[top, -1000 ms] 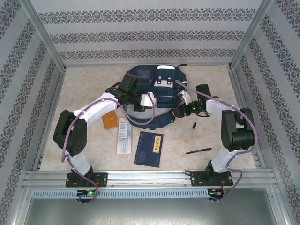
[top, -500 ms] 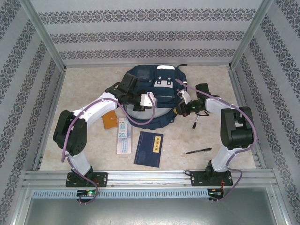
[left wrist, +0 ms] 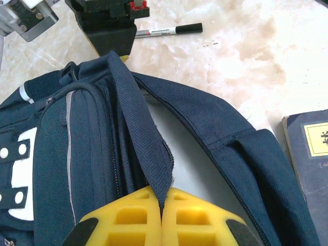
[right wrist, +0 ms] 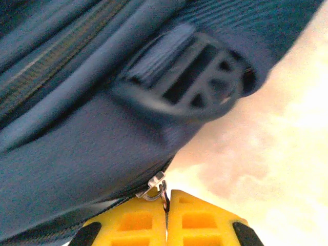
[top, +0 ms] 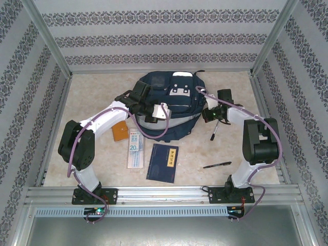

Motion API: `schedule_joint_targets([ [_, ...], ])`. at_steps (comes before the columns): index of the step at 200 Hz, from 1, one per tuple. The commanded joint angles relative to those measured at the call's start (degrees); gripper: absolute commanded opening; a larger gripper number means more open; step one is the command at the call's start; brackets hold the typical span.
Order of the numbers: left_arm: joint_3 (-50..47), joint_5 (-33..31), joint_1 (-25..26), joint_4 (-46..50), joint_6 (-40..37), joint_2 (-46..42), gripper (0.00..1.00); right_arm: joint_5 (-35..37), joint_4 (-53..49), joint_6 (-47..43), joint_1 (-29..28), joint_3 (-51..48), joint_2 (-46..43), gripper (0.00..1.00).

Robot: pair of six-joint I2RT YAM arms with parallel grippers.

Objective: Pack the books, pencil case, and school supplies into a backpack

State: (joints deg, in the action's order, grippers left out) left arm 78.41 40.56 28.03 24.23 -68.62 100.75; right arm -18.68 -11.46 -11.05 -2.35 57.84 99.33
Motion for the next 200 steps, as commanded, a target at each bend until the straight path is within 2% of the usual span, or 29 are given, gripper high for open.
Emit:
schedule_joint_targets([
  [1, 0.6, 3.7, -0.9, 0.8, -1.4, -4.0, 0.00, 15.7, 1.7, 6.4, 3.0, 3.3, 3.2, 0.00],
  [23, 1.1, 5.3, -0.9, 0.3, 0.3, -4.5, 0.00, 17.1, 0.7, 9.0, 3.9, 7.2, 6.1, 0.00],
  [41, 0.8, 6.2, -0.9, -1.3, 2.5, -5.1, 0.00, 14.9, -3.6, 9.6, 4.8, 11.3, 9.0, 0.00],
  [61, 0.7, 5.8, -0.8, -3.0, 4.6, -5.2, 0.00, 12.9, -2.9, 12.4, 5.8, 10.7, 7.8, 0.00],
  [72, 1.0, 4.8, -0.8, -3.6, 6.2, -5.2, 0.00, 12.8, -1.1, 14.6, 6.6, 9.3, 6.0, 0.05],
  [87, 1.5, 4.2, -0.9, -4.2, 7.6, -5.4, 0.00, 12.1, 0.7, 17.9, 8.1, 8.0, 4.5, 0.17],
  [108, 2.2, 2.6, -0.8, -6.5, 9.9, -5.5, 0.00, 8.3, 1.6, 20.7, 10.3, 7.8, 3.3, 0.26],
  [131, 3.4, 0.4, -0.9, -9.0, 13.5, -5.2, 0.00, 5.2, 3.3, 24.6, 11.6, 5.2, -2.0, 0.34],
  [151, 4.4, -0.3, -0.8, -10.6, 16.4, -4.9, 0.00, 6.2, 4.5, 27.7, 11.6, 0.7, -9.0, 0.47],
  [169, 5.1, -1.6, -0.6, -11.0, 17.4, -4.3, 0.00, 6.9, 3.0, 30.3, 11.9, -2.8, -14.7, 0.50],
  [184, 5.3, -2.8, -0.4, -11.7, 17.9, -3.9, 0.00, 4.7, 2.1, 32.0, 11.8, -5.8, -19.5, 0.50],
  [200, 5.3, -3.5, -0.3, -12.6, 19.0, -3.6, 0.00, 4.9, -4.7, 36.6, 11.5, -6.7, -23.8, 0.50],
])
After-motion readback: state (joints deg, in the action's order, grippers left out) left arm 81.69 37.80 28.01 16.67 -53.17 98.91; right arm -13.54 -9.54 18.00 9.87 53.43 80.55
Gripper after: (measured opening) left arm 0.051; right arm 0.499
